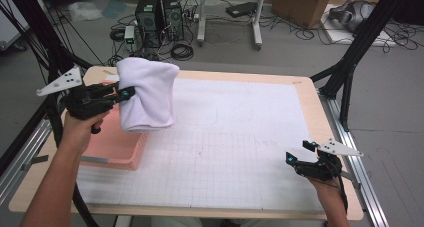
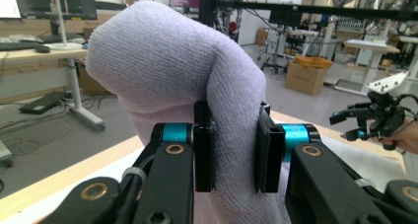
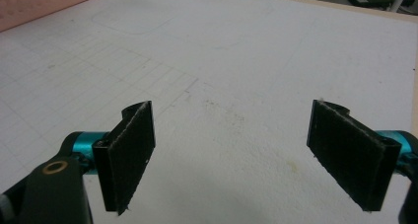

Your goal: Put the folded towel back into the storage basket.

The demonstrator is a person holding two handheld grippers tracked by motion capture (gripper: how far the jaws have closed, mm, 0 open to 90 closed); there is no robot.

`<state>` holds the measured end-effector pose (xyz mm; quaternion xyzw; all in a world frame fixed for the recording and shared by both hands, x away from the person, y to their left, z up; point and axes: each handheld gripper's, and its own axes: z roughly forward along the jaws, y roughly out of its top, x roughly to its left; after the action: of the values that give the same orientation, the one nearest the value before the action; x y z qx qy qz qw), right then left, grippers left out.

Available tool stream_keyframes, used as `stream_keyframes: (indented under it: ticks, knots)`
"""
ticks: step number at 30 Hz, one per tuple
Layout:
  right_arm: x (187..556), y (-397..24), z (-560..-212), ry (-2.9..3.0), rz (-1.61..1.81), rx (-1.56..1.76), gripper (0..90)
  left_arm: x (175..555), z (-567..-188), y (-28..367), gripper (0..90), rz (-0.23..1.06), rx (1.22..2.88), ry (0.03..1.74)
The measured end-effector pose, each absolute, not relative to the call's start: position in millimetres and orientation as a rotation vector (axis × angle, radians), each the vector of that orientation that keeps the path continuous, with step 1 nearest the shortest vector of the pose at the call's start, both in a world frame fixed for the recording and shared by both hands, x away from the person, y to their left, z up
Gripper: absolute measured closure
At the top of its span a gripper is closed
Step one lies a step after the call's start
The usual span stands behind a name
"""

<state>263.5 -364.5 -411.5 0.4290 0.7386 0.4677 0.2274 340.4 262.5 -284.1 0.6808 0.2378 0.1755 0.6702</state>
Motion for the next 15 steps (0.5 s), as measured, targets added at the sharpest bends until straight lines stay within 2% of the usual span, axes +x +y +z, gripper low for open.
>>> stream_keyframes:
  ticks: [15]
  knots:
    - [267, -359, -413, 2.053, 1.269, 1.182, 17.4, 334, -272, 322, 74.4, 0.405, 1.508, 0.582]
